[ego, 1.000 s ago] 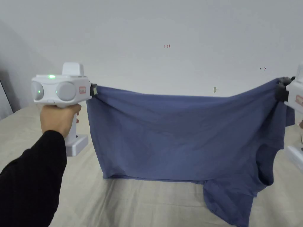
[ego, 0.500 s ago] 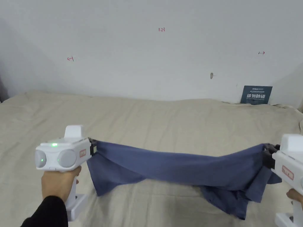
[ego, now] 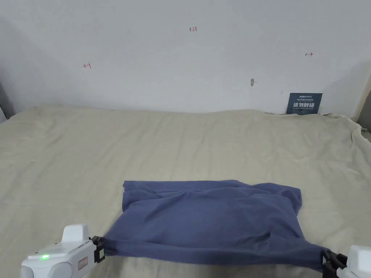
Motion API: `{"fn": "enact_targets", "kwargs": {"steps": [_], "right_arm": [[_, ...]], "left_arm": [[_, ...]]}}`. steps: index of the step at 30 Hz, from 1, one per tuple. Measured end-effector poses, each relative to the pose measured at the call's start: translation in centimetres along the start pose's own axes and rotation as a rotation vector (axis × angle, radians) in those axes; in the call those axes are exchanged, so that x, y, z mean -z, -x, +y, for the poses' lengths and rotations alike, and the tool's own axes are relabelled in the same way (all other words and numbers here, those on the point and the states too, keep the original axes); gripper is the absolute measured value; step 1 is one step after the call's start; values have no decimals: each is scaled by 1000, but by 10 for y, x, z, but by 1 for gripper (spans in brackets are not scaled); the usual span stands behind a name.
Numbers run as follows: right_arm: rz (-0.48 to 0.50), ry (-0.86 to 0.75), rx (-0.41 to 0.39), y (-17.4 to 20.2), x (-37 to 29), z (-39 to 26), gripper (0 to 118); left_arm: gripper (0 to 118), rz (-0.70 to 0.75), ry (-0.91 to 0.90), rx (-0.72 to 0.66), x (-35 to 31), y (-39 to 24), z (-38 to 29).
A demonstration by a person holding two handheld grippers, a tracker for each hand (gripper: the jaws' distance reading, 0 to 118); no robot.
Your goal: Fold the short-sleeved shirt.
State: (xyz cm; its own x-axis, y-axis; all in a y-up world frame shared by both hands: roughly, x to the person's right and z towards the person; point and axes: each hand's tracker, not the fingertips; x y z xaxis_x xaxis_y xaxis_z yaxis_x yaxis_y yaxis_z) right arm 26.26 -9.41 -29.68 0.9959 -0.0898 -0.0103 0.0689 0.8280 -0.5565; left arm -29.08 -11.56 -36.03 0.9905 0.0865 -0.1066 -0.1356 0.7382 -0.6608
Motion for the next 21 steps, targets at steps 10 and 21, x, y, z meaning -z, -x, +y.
{"fn": "enact_targets", "kwargs": {"steps": [10,21], "right_arm": [[33,54,39,-3,-85,-80,1],[-33,188,58,-6,-65,-131,1]], "left_arm": [[2,22,63,8,-63,25,-88],[2,58,128,8,-50,28,-135]]}}
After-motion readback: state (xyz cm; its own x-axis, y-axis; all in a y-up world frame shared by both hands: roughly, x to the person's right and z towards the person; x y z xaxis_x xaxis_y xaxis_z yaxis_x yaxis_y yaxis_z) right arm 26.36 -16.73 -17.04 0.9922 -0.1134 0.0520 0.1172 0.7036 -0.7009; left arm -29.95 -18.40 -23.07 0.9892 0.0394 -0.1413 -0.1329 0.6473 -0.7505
